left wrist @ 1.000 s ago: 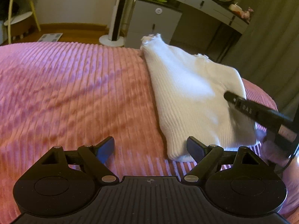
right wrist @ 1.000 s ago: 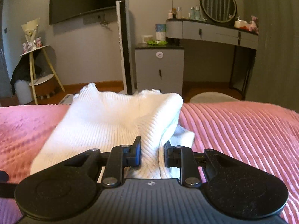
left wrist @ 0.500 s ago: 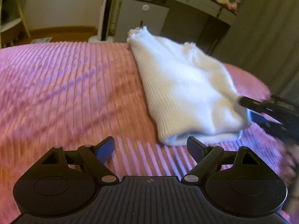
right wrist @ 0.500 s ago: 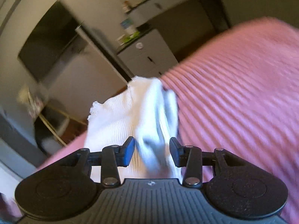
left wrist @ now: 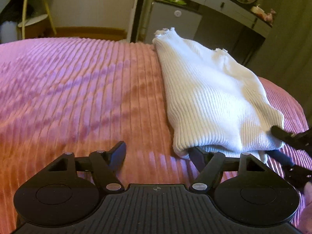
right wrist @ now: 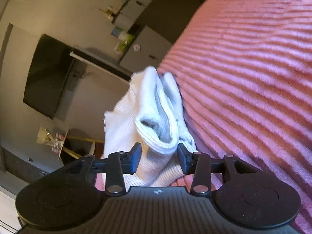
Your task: Fold small clothes
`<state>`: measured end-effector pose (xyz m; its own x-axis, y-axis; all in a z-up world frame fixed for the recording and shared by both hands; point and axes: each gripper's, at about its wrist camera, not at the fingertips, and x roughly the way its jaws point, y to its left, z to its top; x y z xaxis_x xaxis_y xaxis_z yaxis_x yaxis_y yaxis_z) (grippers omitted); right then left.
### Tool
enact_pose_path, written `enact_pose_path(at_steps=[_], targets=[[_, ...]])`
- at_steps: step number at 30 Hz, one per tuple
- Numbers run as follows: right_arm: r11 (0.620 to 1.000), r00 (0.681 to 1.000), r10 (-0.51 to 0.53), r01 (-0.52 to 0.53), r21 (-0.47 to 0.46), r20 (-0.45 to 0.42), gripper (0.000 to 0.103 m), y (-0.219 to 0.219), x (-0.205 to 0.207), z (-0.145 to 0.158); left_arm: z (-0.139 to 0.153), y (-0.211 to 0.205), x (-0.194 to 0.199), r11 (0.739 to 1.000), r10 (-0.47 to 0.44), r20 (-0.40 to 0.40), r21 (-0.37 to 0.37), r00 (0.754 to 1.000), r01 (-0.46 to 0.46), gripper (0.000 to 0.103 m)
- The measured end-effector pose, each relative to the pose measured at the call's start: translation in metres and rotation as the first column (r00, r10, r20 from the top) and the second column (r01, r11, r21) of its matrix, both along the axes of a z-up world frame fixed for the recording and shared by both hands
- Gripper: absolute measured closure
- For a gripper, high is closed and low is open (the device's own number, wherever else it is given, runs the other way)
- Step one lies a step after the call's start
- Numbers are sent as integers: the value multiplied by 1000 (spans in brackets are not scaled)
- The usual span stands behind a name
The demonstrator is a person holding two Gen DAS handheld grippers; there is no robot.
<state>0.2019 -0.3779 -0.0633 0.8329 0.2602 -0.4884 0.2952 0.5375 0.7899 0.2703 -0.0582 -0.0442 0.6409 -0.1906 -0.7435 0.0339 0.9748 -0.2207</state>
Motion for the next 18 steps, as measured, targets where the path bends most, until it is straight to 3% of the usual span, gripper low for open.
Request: enact_pose_path(at_steps=[3,8,10,13,15,18], targets=[[1000,1000,9,-9,-15,-1,76,3,3,-2,2,-3,1,1000,-16,-8,-10,1000,16,39],[1000,1000,11,-10,13,-4,75,7,8,-8,1,0,8,999,-10,-38,-53,999,8,39],[1000,1000,13,-13,10,-3,75,7,9,-8,1,-1,10,998,-23,-33,-51,999,22,44],[999,1000,14,-14,-36,0,82,11,12,-4,1,-5,12,998,-55,-28,-44,998,53,54],[997,1000,14,-15,-82,-9,88,13,12,0,2,-5,13,996,-77,-15,-35,997,76,68],[979,1000,9,-15,-204,-26,92,21,13,13,4,-1,14,993,-92,-17,-72,996,91,83]])
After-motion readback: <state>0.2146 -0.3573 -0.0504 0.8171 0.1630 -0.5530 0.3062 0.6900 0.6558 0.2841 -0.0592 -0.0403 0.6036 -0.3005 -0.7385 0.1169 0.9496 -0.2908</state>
